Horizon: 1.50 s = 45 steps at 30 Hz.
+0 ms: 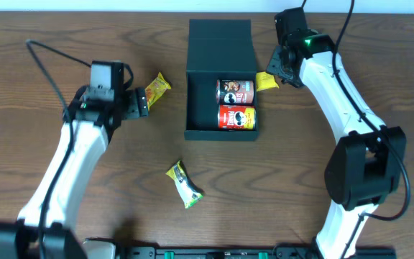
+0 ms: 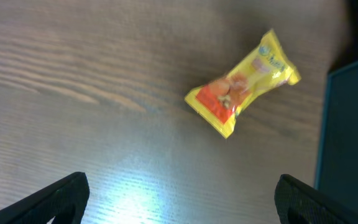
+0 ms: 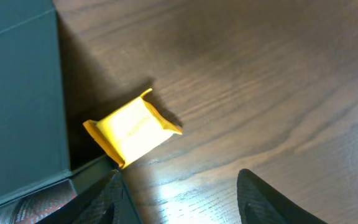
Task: Pack container
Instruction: 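Withdraw right gripper and move both grippers toward the yellow snack packets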
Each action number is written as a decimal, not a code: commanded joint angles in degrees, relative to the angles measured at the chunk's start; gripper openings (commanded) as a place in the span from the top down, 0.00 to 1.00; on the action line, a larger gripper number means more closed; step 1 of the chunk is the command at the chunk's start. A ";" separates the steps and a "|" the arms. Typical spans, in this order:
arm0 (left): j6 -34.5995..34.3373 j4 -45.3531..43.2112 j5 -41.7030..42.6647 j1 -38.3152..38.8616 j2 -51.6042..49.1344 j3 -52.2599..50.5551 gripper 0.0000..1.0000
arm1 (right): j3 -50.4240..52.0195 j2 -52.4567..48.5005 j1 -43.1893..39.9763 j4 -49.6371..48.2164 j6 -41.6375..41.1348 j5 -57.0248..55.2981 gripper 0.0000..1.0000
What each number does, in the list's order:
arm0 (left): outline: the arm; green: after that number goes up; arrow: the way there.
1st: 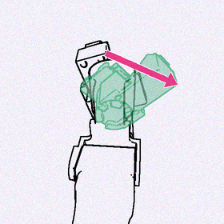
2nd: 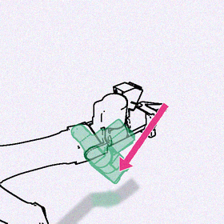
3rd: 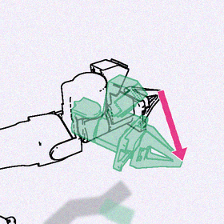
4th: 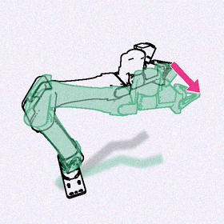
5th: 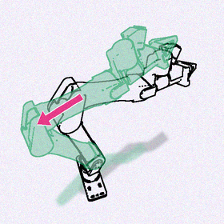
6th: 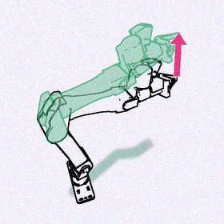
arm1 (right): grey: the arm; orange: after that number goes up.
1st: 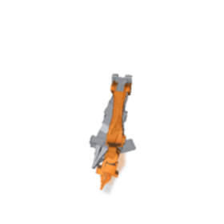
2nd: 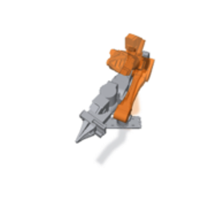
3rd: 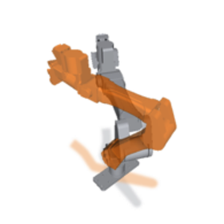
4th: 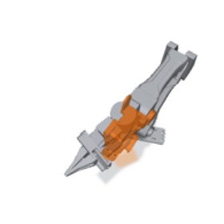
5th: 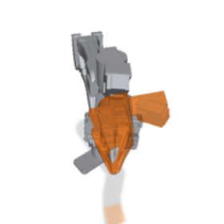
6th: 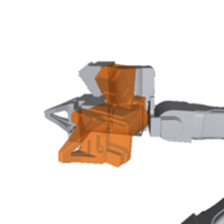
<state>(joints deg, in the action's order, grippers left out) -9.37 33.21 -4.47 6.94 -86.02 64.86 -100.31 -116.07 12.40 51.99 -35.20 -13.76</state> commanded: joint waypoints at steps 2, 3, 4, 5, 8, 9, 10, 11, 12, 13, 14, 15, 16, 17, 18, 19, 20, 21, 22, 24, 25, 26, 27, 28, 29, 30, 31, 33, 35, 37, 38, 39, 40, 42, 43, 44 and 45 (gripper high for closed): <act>2.10 3.91 0.87 -0.22 -8.22 9.92 0.04 | -0.87 -2.03 -1.11 2.93 -6.01 -0.20 0.36; 3.50 5.60 0.87 -0.22 -10.51 12.76 0.04 | -0.87 -2.03 -1.25 3.85 -6.14 0.52 0.33; 5.99 6.95 1.03 -0.22 -12.72 15.39 0.04 | -0.87 -2.03 -1.31 4.66 -6.12 1.29 0.29; 11.34 7.91 2.62 -0.13 -14.62 17.75 0.04 | -0.87 -2.03 -1.44 5.51 -6.01 1.84 0.25; 29.57 9.86 6.93 0.46 -18.45 22.45 0.05 | -0.87 -2.01 -1.62 8.44 -5.88 1.51 0.18; 31.17 9.46 5.86 0.50 -19.34 23.61 0.05 | -0.87 -2.03 -1.62 9.44 -5.90 1.05 0.16; 32.20 9.42 5.53 0.46 -20.00 24.55 0.05 | -0.87 -2.03 -1.75 10.93 -6.27 -0.13 0.15; 32.92 9.46 5.57 0.17 -20.59 25.27 0.05 | -0.87 -2.01 -2.12 12.33 -7.72 -0.90 0.15; 33.77 9.49 6.47 -0.28 -21.29 25.90 0.05 | -0.87 -2.01 -2.97 13.77 -9.66 -0.46 0.14; 35.30 9.77 7.93 -0.74 -22.08 26.40 0.05 | -0.87 -2.01 -4.33 14.51 -9.97 1.73 0.13; 37.16 10.23 9.57 -1.11 -22.86 26.67 0.05 | -0.87 -2.01 -5.97 14.73 -9.42 4.11 0.12; 39.04 10.56 10.38 -1.31 -23.50 26.71 0.05 | -0.87 -2.01 -7.34 14.78 -8.41 6.27 0.11; 40.57 10.71 10.45 -1.31 -24.04 26.71 0.05 | -0.87 -2.01 -8.55 14.71 -7.37 8.37 0.10; 42.36 10.67 10.43 -1.31 -24.63 26.71 0.05 | -0.87 -2.01 -9.92 14.56 -5.95 10.95 0.08; 44.50 10.43 10.43 -1.25 -25.42 26.71 0.05 | -0.87 -2.01 -11.15 14.40 -4.37 13.38 0.07; 46.14 10.05 10.10 -1.20 -26.27 26.71 0.05 | -0.87 -2.01 -12.52 14.49 -2.95 15.43 0.07; 47.19 9.57 9.40 -1.18 -27.41 26.71 0.05 | -0.87 -2.01 -13.66 14.80 -2.38 16.17 0.07; 47.54 9.33 8.57 -1.20 -28.83 26.71 0.05 | -0.87 -2.01 -14.75 15.47 -2.38 16.17 0.06; 47.80 9.38 8.55 -1.20 -29.68 26.71 0.05 | -0.87 -2.01 -15.26 15.91 -2.40 16.17 0.06; 47.76 9.42 8.68 -1.25 -31.28 26.71 0.05 | -0.87 -2.01 -15.93 16.59 -2.23 16.15 0.06; 47.74 9.40 9.01 -1.25 -32.11 26.71 0.05 | -0.87 -2.01 -16.13 16.59 -1.77 16.15 0.06; 47.71 9.27 9.29 -1.16 -32.85 26.71 0.05 | -0.87 -2.01 -16.13 16.57 -1.73 16.15 0.06; 47.50 8.96 9.70 -1.09 -33.42 26.71 0.04 | -0.87 -2.01 -16.09 16.57 -1.53 16.15 0.05; 47.12 8.63 10.54 -1.01 -33.77 26.71 0.05 | -0.87 -2.01 -16.06 16.57 -1.07 16.15 0.05; 47.08 8.22 11.45 -0.92 -34.34 26.71 0.05 | -0.87 -2.01 -16.09 16.59 -0.92 16.15 0.05; 47.06 7.91 12.13 -0.92 -34.62 26.71 0.04 | -0.87 -2.01 -16.06 16.59 -0.92 16.15 0.05; 46.88 7.54 13.03 -0.90 -34.88 26.71 0.05 | -0.87 -2.01 -16.06 16.59 -0.90 16.15 0.05; 46.51 6.93 14.58 -0.92 -35.26 26.71 0.05 | -0.87 -2.01 -16.09 16.59 -0.90 16.15 0.05; 46.45 6.34 15.21 -0.90 -35.50 26.71 0.05 | -0.87 -2.01 -16.06 16.57 -0.90 16.13 0.05; 46.42 5.57 16.24 -0.92 -35.58 26.69 0.05 | -0.87 -2.01 -16.06 16.57 -0.90 16.15 0.05; 46.42 5.09 16.94 -0.92 -35.60 26.69 0.05 | -0.87 -2.01 -16.06 16.57 -0.90 16.15 0.05; 46.40 4.59 17.20 -0.92 -35.60 26.69 0.04 | -0.87 -2.01 -16.06 16.57 -0.92 16.15 0.05; 46.12 4.04 17.22 -0.90 -35.63 26.69 0.05 | -0.87 -2.01 -16.06 16.61 -0.92 16.17 0.05; 45.33 3.15 17.20 -0.92 -35.71 26.69 0.05 | -0.87 -2.01 -16.06 16.65 -0.92 16.17 0.05; 45.33 3.10 17.20 -0.92 -35.89 26.69 0.05 | -0.87 -2.01 -16.00 16.65 -0.92 16.17 0.05; 45.31 3.10 17.18 -0.92 -36.20 26.69 0.05 | -0.87 -2.01 -15.89 16.65 -0.92 16.17 0.05; 44.98 3.10 17.09 -0.90 -36.44 26.69 0.05 | -0.87 -2.01 -15.76 16.63 -0.92 16.17 0.05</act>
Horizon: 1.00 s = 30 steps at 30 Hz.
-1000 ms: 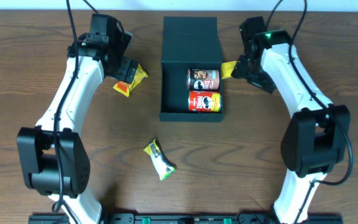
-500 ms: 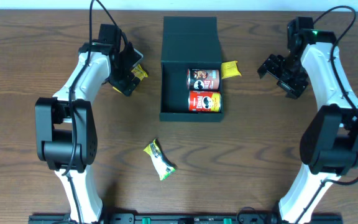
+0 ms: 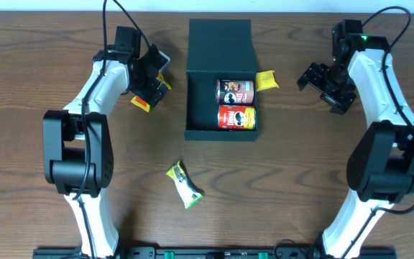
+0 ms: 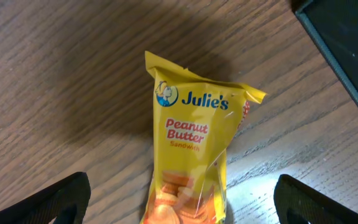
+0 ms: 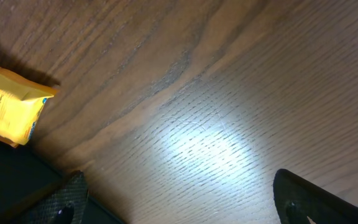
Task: Pack container
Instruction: 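Withdraw right gripper and move both grippers toward the yellow snack packets, then grasp the yellow Julie's packet with left gripper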
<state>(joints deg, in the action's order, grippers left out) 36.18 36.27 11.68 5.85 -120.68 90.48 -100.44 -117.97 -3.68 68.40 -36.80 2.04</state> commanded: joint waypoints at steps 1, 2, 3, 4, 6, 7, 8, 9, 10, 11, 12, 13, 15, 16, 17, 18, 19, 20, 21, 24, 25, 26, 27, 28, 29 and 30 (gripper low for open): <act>-0.96 -0.04 0.94 0.17 -1.99 1.07 0.05 | -0.74 -0.11 0.48 0.22 0.68 0.37 0.05; -1.73 -0.42 0.85 0.17 -2.34 1.07 0.05 | -0.74 -0.11 0.61 0.22 0.68 0.37 0.05; -1.90 -0.63 0.83 0.17 -2.51 1.07 0.05 | -0.74 -0.11 0.81 0.20 0.68 0.35 0.05; -1.92 -0.83 0.85 0.20 -2.60 1.07 0.05 | -0.74 -0.11 1.01 0.20 0.68 0.35 0.05; -2.12 -1.09 0.85 0.17 -2.67 1.07 0.05 | -0.74 -0.11 1.31 0.17 0.68 0.35 0.05; -2.12 -1.11 0.87 0.17 -2.71 1.07 0.05 | -0.74 -0.11 1.42 0.17 0.68 0.35 0.05; -2.29 -1.03 0.92 0.17 -2.80 1.07 0.05 | -0.74 -0.11 1.49 0.15 0.68 0.35 0.05; -2.60 -0.98 0.92 0.17 -2.91 1.07 0.05 | -0.74 -0.11 1.51 0.13 0.66 0.35 0.05; -2.84 -0.98 1.01 0.17 -3.06 1.07 0.05 | -0.74 -0.11 1.53 0.15 0.66 0.35 0.05; -2.84 -1.03 1.03 0.17 -3.30 1.07 0.05 | -0.74 -0.11 1.53 0.15 0.68 0.37 0.05; -2.99 -1.03 1.03 0.17 -3.41 1.07 0.05 | -0.74 -0.11 1.53 0.15 0.66 0.35 0.05; -3.02 -0.98 1.03 0.17 -3.69 1.07 0.05 | -0.74 -0.11 1.53 0.15 0.68 0.35 0.05; -3.26 -0.81 1.03 0.17 -4.07 1.05 0.04 | -0.74 -0.11 1.53 0.22 0.68 0.35 0.05; -3.48 -0.81 1.03 0.17 -4.11 1.05 0.05 | -0.74 -0.11 1.53 0.22 0.68 0.35 0.05; -3.48 -0.81 1.03 0.17 -4.33 1.05 0.05 | -0.74 -0.11 1.53 0.20 0.68 0.37 0.05; -3.63 -0.83 1.03 0.17 -4.48 1.05 0.04 | -0.74 -0.11 1.53 0.20 0.68 0.37 0.05; -3.63 -0.83 1.03 0.17 -4.57 1.05 0.03 | -0.74 -0.11 1.53 0.20 0.68 0.37 0.05; -3.63 -0.81 1.03 0.17 -4.61 1.05 0.00 | -0.74 -0.11 1.53 0.22 0.68 0.37 0.05; -3.63 -0.81 1.01 0.17 -4.61 1.05 0.09 | -0.74 -0.11 1.53 0.22 0.68 0.37 0.05; -3.63 -0.85 0.94 0.17 -4.61 1.05 0.23 | -0.74 -0.11 1.53 0.20 0.68 0.37 0.04; -3.63 -0.79 0.83 0.17 -4.61 1.05 0.27 | -0.74 -0.11 1.53 0.22 0.68 0.37 0.05; -3.65 -0.79 0.61 0.17 -4.61 1.05 0.30 | -0.74 -0.11 1.53 0.22 0.68 0.37 0.05; -3.65 -0.81 0.28 0.17 -4.61 1.05 0.35 | -0.74 -0.11 1.53 0.22 0.68 0.37 0.04; -3.69 -0.87 -0.02 0.17 -4.61 1.05 0.39 | -0.74 -0.11 1.53 0.22 0.68 0.35 0.05; -4.17 -0.96 -0.04 0.17 -4.61 1.05 0.39 | -0.74 -0.11 1.53 0.24 0.68 0.35 0.05; -4.50 -1.03 -0.04 0.17 -4.61 1.05 0.39 | -0.74 -0.11 1.53 0.24 0.68 0.35 0.04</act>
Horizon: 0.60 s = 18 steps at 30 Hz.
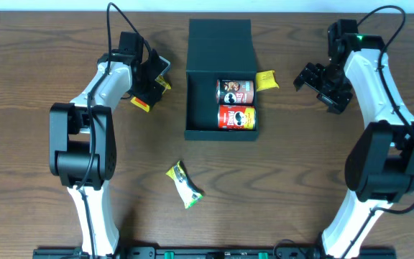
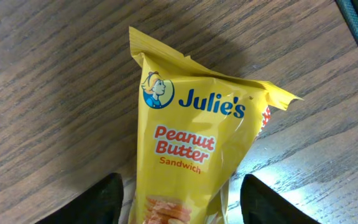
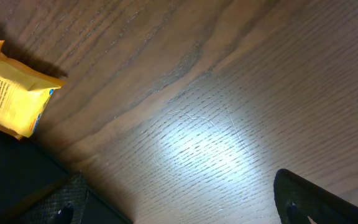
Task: Pack container
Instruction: 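Grasp the yellow Julie's packet with left gripper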
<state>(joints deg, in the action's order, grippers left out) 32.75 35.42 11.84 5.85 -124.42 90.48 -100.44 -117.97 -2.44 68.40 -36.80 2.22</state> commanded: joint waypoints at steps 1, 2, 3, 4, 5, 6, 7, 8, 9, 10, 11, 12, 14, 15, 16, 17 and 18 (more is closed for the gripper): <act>-1.09 -0.20 -0.20 0.17 -0.87 1.05 0.39 | -0.74 -0.11 0.28 0.24 0.68 0.17 0.04; -1.09 -0.20 -0.20 0.17 -0.87 1.05 0.39 | -0.74 -0.11 0.28 0.22 0.68 0.17 0.04; -1.29 -0.17 -0.20 0.17 -0.87 1.05 0.39 | -0.74 -0.11 0.28 0.22 0.68 0.17 0.04; -1.75 -0.20 -0.20 0.17 -0.87 1.05 0.40 | -0.74 -0.11 0.28 0.22 0.68 0.17 0.04; -2.10 -0.20 -0.20 0.17 -0.87 1.05 0.41 | -0.74 -0.11 0.28 0.22 0.68 0.17 0.04; -2.19 -0.17 -0.20 0.17 -0.87 1.05 0.42 | -0.74 -0.11 0.28 0.22 0.68 0.17 0.04; -2.67 -0.15 -0.22 0.17 -0.87 1.05 0.43 | -0.74 -0.11 0.28 0.22 0.68 0.17 0.04; -3.10 -0.20 -0.22 0.17 -0.87 1.05 0.43 | -0.74 -0.11 0.28 0.22 0.68 0.17 0.04; -3.58 -0.22 -0.22 0.17 -0.87 1.05 0.43 | -0.74 -0.11 0.28 0.22 0.68 0.17 0.04; -3.74 -0.22 -0.22 0.17 -0.87 1.05 0.44 | -0.74 -0.11 0.28 0.22 0.68 0.20 0.04; -4.15 -0.24 -0.22 0.17 -0.87 1.05 0.46 | -0.74 -0.11 0.28 0.22 0.68 0.17 0.04; -4.55 -0.28 -0.22 0.17 -0.87 1.05 0.50 | -0.74 -0.11 0.28 0.22 0.68 0.20 0.04; -4.74 -0.33 -0.20 0.17 -0.87 1.05 0.52 | -0.74 -0.11 0.28 0.22 0.68 0.17 0.03; -4.74 -0.33 -0.22 0.17 -0.87 1.05 0.55 | -0.74 -0.11 0.28 0.22 0.68 0.17 0.03; -4.74 -0.33 -0.22 0.17 -0.87 1.05 0.56 | -0.74 -0.11 0.28 0.22 0.68 0.17 0.03; -4.79 -0.31 -0.22 0.17 -0.87 1.05 0.56 | -0.74 -0.11 0.28 0.22 0.68 0.17 0.02; -5.25 -0.33 -0.22 0.17 -0.87 1.05 0.58 | -0.74 -0.11 0.28 0.22 0.68 0.17 0.02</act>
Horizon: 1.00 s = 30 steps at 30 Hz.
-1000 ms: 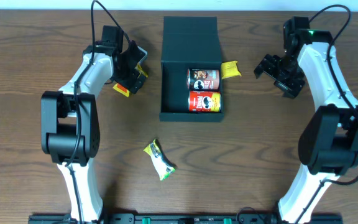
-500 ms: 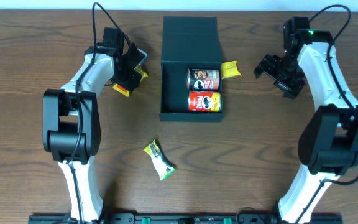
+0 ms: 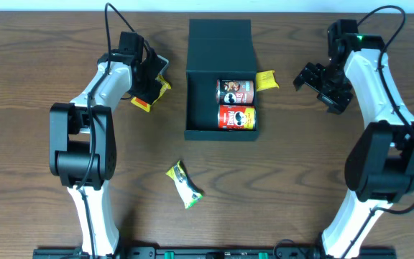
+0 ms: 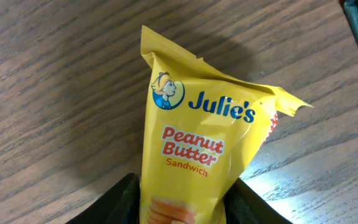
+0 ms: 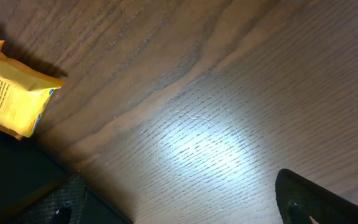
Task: Pack container
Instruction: 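Grasp the yellow Julie's packet with left gripper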
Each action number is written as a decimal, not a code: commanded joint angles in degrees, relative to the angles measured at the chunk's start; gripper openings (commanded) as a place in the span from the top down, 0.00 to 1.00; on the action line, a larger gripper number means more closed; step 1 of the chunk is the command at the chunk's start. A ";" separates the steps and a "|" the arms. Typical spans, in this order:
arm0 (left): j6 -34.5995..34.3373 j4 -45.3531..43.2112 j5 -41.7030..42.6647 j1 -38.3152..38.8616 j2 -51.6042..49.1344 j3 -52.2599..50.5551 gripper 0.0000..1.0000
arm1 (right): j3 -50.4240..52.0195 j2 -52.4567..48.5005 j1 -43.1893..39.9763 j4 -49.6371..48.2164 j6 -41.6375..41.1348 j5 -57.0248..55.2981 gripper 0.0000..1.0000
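A black box (image 3: 200,108) stands open mid-table with two Pringles cans (image 3: 235,92) (image 3: 236,118) lying inside. Left of it lies a yellow Julie's peanut butter sandwich packet (image 4: 197,137), and my left gripper (image 4: 184,211) is shut on it, both fingers pressed against its sides. In the overhead view that gripper (image 3: 152,83) sits over the packet (image 3: 143,103). A small yellow packet (image 3: 267,80) lies against the box's right wall, also seen in the right wrist view (image 5: 11,102). My right gripper (image 3: 320,88) hangs open to the right of it, holding nothing.
A green and white packet (image 3: 184,184) lies nearer the front, left of centre. The box's lid (image 3: 220,39) stands up at the far side. A dark corner of the box (image 5: 5,180) shows at the left in the right wrist view.
My left gripper's fingers have come together onto the sides of the peanut butter packet. The right arm and everything else have stayed put.
At first my left gripper was open some way left of the peanut butter packet, and the right was by the small yellow packet. Then the left stood open over its packet and the right had gone rightward. The left moved closer and now grips the packet.
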<state>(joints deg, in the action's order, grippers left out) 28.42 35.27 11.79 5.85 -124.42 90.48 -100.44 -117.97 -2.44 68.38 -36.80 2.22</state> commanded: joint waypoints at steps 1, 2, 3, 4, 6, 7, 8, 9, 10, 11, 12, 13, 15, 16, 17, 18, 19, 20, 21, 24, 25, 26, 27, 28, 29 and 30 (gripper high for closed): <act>-1.62 -0.17 -0.17 0.17 -0.87 1.05 0.59 | -0.74 -0.11 0.28 0.24 0.68 0.17 0.02; -1.95 -0.17 -0.17 0.17 -0.87 1.05 0.59 | -0.74 -0.11 0.28 0.24 0.68 0.17 0.01; -2.10 -0.15 -0.15 0.17 -0.87 1.05 0.59 | -0.74 -0.11 0.28 0.24 0.68 0.17 0.01; -2.73 -0.17 -0.15 0.17 -0.87 1.05 0.59 | -0.74 -0.11 0.28 0.24 0.68 0.17 0.01; -3.67 -0.20 -0.13 0.17 -0.87 1.05 0.60 | -0.74 -0.11 0.28 0.24 0.68 0.17 0.01; -4.02 -0.20 -0.15 0.17 -0.87 1.05 0.61 | -0.74 -0.11 0.28 0.24 0.68 0.17 0.01; -4.46 -0.20 -0.13 0.17 -0.87 1.05 0.61 | -0.74 -0.11 0.28 0.24 0.68 0.17 0.01; -4.92 -0.20 -0.13 0.17 -0.87 1.05 0.62 | -0.74 -0.11 0.28 0.24 0.68 0.17 0.01; -5.27 -0.20 -0.13 0.17 -0.85 1.07 0.62 | -0.74 -0.11 0.28 0.24 0.68 0.17 0.01; -6.01 -0.20 -0.13 0.17 -0.83 1.09 0.63 | -0.74 -0.11 0.28 0.24 0.68 0.17 0.01; -6.67 -0.20 -0.13 0.17 -0.79 1.09 0.63 | -0.74 -0.11 0.28 0.24 0.68 0.17 0.01; -7.48 -0.20 -0.15 0.17 -0.70 1.09 0.63 | -0.74 -0.11 0.28 0.24 0.68 0.17 0.01; -8.85 -0.15 -0.11 0.20 -0.52 1.14 0.63 | -0.74 -0.11 0.28 0.22 0.68 0.17 0.01; -9.44 -0.15 -0.09 0.20 -0.35 1.16 0.63 | -0.74 -0.11 0.28 0.22 0.68 0.17 0.01; -9.66 -0.15 0.15 0.20 -0.24 1.16 0.63 | -0.74 -0.11 0.28 0.22 0.68 0.17 0.01; -9.99 -0.13 0.33 0.20 -0.04 1.20 0.63 | -0.74 -0.11 0.28 0.20 0.68 0.17 0.01; -10.73 -0.15 0.33 0.20 0.13 1.20 0.63 | -0.74 -0.11 0.28 0.20 0.68 0.17 0.01; -11.89 -0.11 0.28 0.20 0.48 1.20 0.63 | -0.74 -0.11 0.28 0.20 0.68 0.17 0.01; -13.14 0.04 0.26 0.20 0.92 1.20 0.63 | -0.74 -0.11 0.26 0.20 0.68 0.15 0.01; -16.24 0.20 0.31 0.22 2.36 1.20 0.63 | -0.74 -0.11 0.26 0.07 0.68 0.15 0.01; -16.94 0.24 0.28 0.26 2.91 1.20 0.63 | -0.74 -0.11 0.26 -0.02 0.68 0.15 0.01; -17.38 0.22 0.28 0.31 3.50 1.20 0.63 | -0.74 -0.11 0.26 -0.11 0.68 0.15 0.01; -17.44 0.28 0.20 0.42 4.02 1.20 0.63 | -0.74 -0.11 0.26 -0.22 0.68 0.15 0.01; -17.90 0.35 -0.44 0.59 4.63 1.20 0.63 | -0.74 -0.11 0.26 -0.26 0.68 0.15 0.01; -18.36 0.46 -1.01 0.76 5.25 1.20 0.64 | -0.74 -0.11 0.26 -0.26 0.68 0.15 0.01; -18.71 0.57 -1.95 1.09 6.05 1.20 0.64 | -0.74 -0.11 0.26 -0.26 0.70 0.15 0.01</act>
<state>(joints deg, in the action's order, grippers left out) 12.34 35.64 11.53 6.15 -122.80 90.48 -100.44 -117.97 -2.44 68.12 -36.80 2.22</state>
